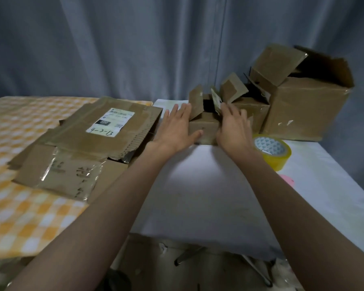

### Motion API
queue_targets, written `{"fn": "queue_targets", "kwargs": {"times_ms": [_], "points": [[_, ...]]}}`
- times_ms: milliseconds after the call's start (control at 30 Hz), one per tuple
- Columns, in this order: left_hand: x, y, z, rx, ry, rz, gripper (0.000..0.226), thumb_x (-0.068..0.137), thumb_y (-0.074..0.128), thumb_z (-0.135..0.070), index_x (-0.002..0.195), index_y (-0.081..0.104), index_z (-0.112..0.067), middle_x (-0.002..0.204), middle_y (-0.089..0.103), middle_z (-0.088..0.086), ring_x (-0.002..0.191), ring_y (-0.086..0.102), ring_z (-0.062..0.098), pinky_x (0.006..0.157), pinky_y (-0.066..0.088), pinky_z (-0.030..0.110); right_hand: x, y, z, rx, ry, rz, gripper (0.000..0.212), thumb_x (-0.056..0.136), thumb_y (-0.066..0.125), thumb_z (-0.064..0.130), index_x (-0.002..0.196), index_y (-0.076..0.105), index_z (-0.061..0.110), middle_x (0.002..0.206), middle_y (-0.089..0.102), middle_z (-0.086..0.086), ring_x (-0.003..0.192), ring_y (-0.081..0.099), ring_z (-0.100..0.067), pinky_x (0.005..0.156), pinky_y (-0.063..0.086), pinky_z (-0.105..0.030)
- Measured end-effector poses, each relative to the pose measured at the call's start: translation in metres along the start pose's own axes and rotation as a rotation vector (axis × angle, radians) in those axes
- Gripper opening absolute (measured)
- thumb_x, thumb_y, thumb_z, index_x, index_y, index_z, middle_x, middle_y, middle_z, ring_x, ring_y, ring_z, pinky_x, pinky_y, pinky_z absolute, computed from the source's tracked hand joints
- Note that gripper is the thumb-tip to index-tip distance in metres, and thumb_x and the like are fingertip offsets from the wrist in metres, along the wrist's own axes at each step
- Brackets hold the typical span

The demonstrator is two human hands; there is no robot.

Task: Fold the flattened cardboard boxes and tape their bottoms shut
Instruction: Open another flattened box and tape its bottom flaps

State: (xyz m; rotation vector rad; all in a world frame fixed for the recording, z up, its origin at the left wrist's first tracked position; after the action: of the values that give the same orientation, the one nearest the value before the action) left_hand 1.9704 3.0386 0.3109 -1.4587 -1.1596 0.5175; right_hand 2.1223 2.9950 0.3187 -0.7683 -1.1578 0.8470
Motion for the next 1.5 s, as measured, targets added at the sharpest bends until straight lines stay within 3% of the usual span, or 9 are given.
{"fn": "queue_targets", "kwargs": {"times_ms": [200, 367, 467, 600, 700, 900, 1033, 1233, 1500], "points": [[-0.052, -0.046, 0.063, 0.050, -0.161, -0.062, 0.066, 0.094, 0.052, -0.053, 0.147, 0.042, -0.015, 0.155, 0.037, 0.010, 0.143, 0.031, 0.030, 0.119, 0.017, 0.045, -0.009, -0.015, 0.059, 0.254, -0.080, -0.113, 0.048, 0.085, 0.046, -0.002, 0.131, 0.058, 0.009, 0.122, 0.062, -0.014, 0.118, 0.053, -0.032, 0.096, 0.046, -0.040], [-0.103, -0.060, 0.103, 0.074, -0.327, 0.073, 0.083, 0.081, 0.065, -0.064, 0.145, 0.045, -0.014, 0.156, 0.037, 0.009, 0.142, 0.035, 0.028, 0.115, 0.031, 0.039, -0.032, 0.029, 0.108, 0.412, -0.064, 0.341, 0.041, 0.094, 0.049, 0.006, 0.134, 0.059, 0.011, 0.129, 0.063, -0.013, 0.117, 0.059, -0.027, 0.103, 0.047, -0.038], [-0.107, -0.066, 0.106, 0.082, -0.320, -0.030, 0.066, 0.075, 0.073, -0.054, 0.126, 0.059, -0.016, 0.130, 0.059, 0.007, 0.117, 0.056, 0.028, 0.089, 0.046, 0.035, -0.043, 0.057, 0.127, 0.348, -0.061, 0.459, 0.029, 0.094, 0.048, 0.012, 0.116, 0.066, 0.009, 0.121, 0.062, -0.014, 0.111, 0.059, -0.030, 0.096, 0.051, -0.041], [-0.107, -0.075, 0.104, 0.049, -0.259, -0.228, 0.023, 0.085, 0.058, -0.041, 0.086, 0.062, -0.019, 0.087, 0.067, 0.006, 0.088, 0.062, 0.031, 0.065, 0.038, 0.032, -0.048, 0.069, 0.143, 0.482, 0.048, 0.351, 0.021, 0.098, 0.049, 0.019, 0.102, 0.065, 0.006, 0.104, 0.063, -0.013, 0.099, 0.058, -0.031, 0.087, 0.053, -0.044], [-0.111, -0.083, 0.106, 0.084, -0.227, -0.328, 0.030, 0.097, 0.048, -0.035, 0.082, 0.062, -0.014, 0.088, 0.068, 0.017, 0.089, 0.060, 0.040, 0.064, 0.031, 0.035, -0.046, 0.067, 0.149, 0.791, 0.268, 0.383, 0.018, 0.096, 0.058, 0.023, 0.108, 0.058, 0.010, 0.104, 0.065, -0.010, 0.093, 0.062, -0.025, 0.078, 0.052, -0.035], [-0.118, -0.121, 0.096, 0.022, -0.162, -0.526, 0.033, 0.104, 0.041, -0.029, 0.086, 0.063, -0.012, 0.080, 0.065, 0.018, 0.079, 0.058, 0.041, 0.066, 0.035, 0.041, -0.041, 0.057, 0.169, 1.332, 0.539, 0.481, 0.075, 0.060, 0.086, 0.033, 0.124, 0.051, 0.018, 0.114, 0.069, -0.010, 0.096, 0.071, -0.027, 0.080, 0.062, -0.042], [-0.123, -0.150, 0.077, -0.144, -0.220, -0.578, 0.038, 0.102, 0.044, -0.028, 0.070, 0.054, -0.010, 0.060, 0.053, 0.006, 0.065, 0.051, 0.031, 0.060, 0.025, 0.035, -0.041, 0.010, 0.171, 1.444, 0.467, 0.366, 0.037, 0.081, 0.072, 0.013, 0.115, 0.063, 0.020, 0.104, 0.074, -0.004, 0.098, 0.070, -0.024, 0.087, 0.059, -0.042], [-0.126, -0.187, 0.042, -0.967, -0.379, -0.291, 0.028, 0.084, 0.053, -0.006, 0.103, 0.073, -0.010, 0.081, 0.068, 0.003, 0.062, 0.060, 0.013, 0.056, 0.047, 0.025, -0.047, -0.095, 0.119, 1.394, 0.383, 0.254, 0.013, 0.088, 0.065, 0.009, 0.100, 0.069, 0.013, 0.082, 0.070, -0.006, 0.074, 0.067, -0.018, 0.060, 0.052, -0.027], [-0.114, -0.155, -0.032, -1.000, -0.295, 0.056, 0.017, 0.090, 0.057, -0.010, 0.095, 0.073, -0.008, 0.066, 0.061, -0.001, 0.055, 0.055, 0.012, 0.046, 0.048, 0.020, -0.078, -0.160, 0.035, 1.124, 0.447, 0.261, 0.009, 0.083, 0.066, 0.008, 0.089, 0.073, 0.011, 0.086, 0.074, -0.008, 0.098, 0.068, -0.036, 0.077, 0.045, -0.039]]}}
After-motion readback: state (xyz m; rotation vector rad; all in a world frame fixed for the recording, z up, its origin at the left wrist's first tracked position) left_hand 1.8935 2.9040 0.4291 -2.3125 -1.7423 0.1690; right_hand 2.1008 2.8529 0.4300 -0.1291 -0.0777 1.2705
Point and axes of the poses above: each hand's wrist, its own x-axis towards the middle knuckle, its own y-axis out of the palm, z = x × y, the point moved 2 cm from there along x, towards the middle knuckle
